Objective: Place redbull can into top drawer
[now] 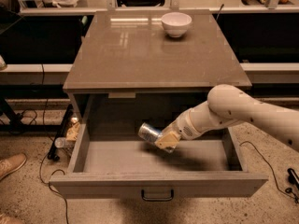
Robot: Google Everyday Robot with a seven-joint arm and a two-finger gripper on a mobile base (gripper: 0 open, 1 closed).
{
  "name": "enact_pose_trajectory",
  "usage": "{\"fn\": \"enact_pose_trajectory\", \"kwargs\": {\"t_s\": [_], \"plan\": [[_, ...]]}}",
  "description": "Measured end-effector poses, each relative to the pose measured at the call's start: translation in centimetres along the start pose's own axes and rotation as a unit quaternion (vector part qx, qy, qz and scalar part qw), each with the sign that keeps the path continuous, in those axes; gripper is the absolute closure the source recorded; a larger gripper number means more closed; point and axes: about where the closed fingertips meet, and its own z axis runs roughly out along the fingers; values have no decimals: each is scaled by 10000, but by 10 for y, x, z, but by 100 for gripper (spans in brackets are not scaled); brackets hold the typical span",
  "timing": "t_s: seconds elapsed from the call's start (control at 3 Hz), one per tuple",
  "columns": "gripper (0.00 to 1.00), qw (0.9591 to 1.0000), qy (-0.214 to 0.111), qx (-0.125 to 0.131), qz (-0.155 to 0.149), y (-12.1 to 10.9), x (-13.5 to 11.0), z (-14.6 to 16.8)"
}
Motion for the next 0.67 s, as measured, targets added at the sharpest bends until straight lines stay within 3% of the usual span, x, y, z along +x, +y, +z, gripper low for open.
{"fn": "enact_pose_trajectory", "kwargs": {"t_s": [0.67], "plan": [[4, 10000, -43, -6, 48, -3, 4, 11]]}}
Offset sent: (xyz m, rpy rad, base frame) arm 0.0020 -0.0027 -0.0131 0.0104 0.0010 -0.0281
